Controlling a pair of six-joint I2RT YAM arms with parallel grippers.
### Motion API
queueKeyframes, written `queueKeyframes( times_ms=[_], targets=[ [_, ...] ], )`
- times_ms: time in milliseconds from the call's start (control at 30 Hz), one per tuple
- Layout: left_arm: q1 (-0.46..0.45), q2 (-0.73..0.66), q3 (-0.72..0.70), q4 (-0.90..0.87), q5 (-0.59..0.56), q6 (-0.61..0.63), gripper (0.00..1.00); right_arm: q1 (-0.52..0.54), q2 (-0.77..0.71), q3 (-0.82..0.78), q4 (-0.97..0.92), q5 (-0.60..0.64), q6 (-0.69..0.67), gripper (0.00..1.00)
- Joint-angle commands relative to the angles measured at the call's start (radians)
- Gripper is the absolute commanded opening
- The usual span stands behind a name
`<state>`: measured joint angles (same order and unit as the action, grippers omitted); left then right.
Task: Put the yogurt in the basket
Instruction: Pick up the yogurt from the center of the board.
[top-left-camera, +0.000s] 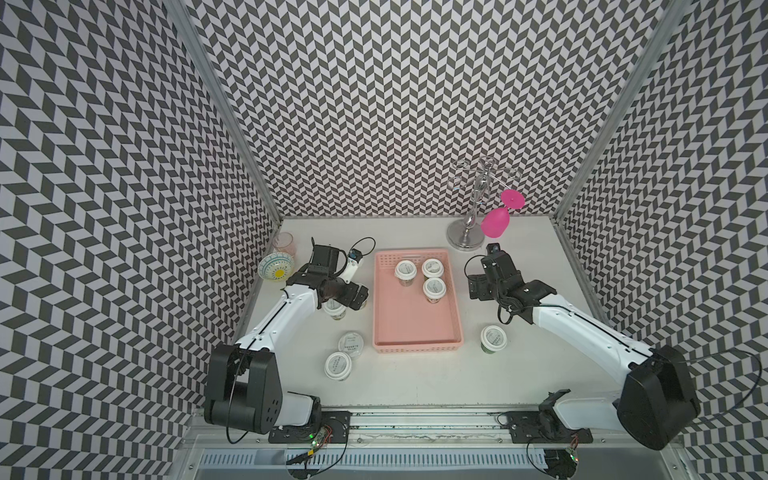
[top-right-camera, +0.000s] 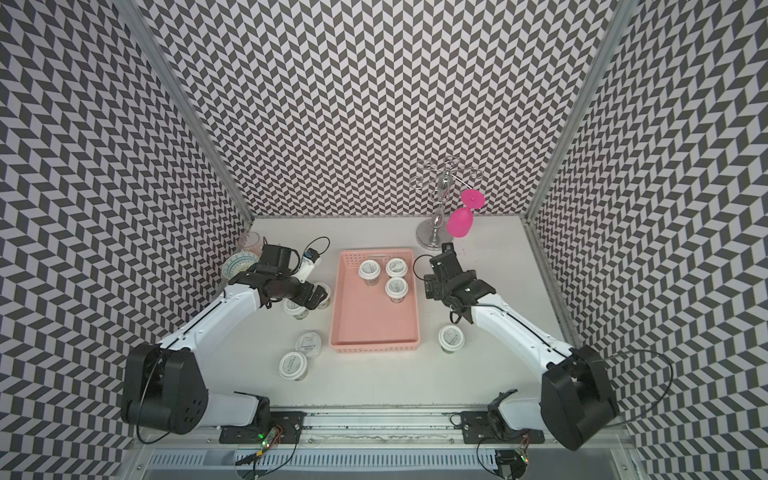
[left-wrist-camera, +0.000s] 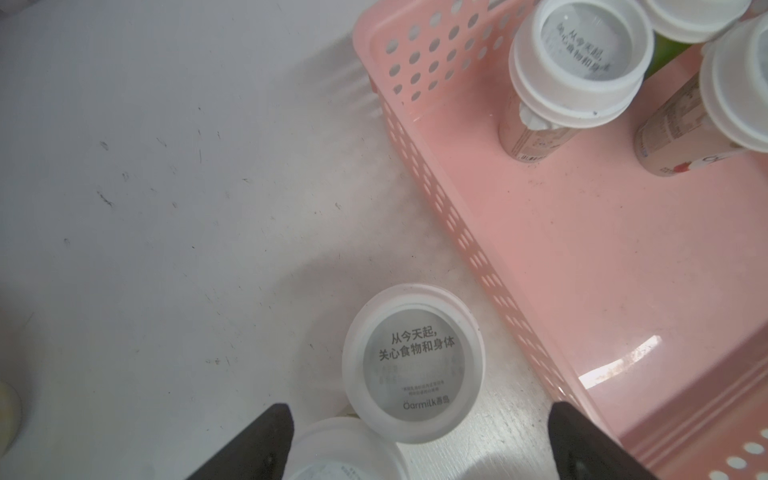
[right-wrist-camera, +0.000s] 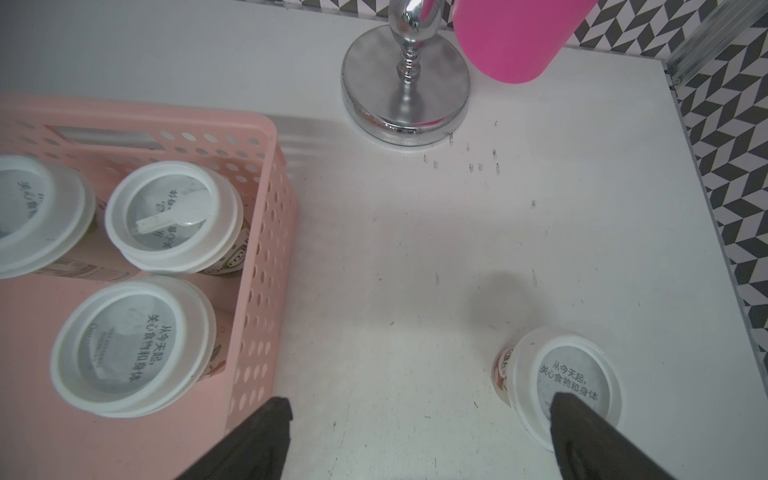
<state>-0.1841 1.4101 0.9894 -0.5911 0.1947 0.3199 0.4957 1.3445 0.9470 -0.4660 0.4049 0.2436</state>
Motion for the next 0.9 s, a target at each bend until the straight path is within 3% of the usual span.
queueKeyframes(
  times_ms=[0, 633, 867],
  targets=[
    [-0.021, 0.032, 0.016, 0.008, -0.041, -0.012, 1.0, -0.003, -0.027, -0.017, 0.065, 0.04, -0.012, 0.99],
    [-0.052, 0.161, 0.074, -0.013, -0.11, -0.068, 1.0, -0.003, -0.048, -0.045, 0.095, 0.043, -0.028, 1.0],
    [-0.057, 0.17, 0.076, -0.016, -0.11, -0.069, 0.94, -0.003, -0.049, -0.045, 0.095, 0.043, -0.029, 0.99]
  ],
)
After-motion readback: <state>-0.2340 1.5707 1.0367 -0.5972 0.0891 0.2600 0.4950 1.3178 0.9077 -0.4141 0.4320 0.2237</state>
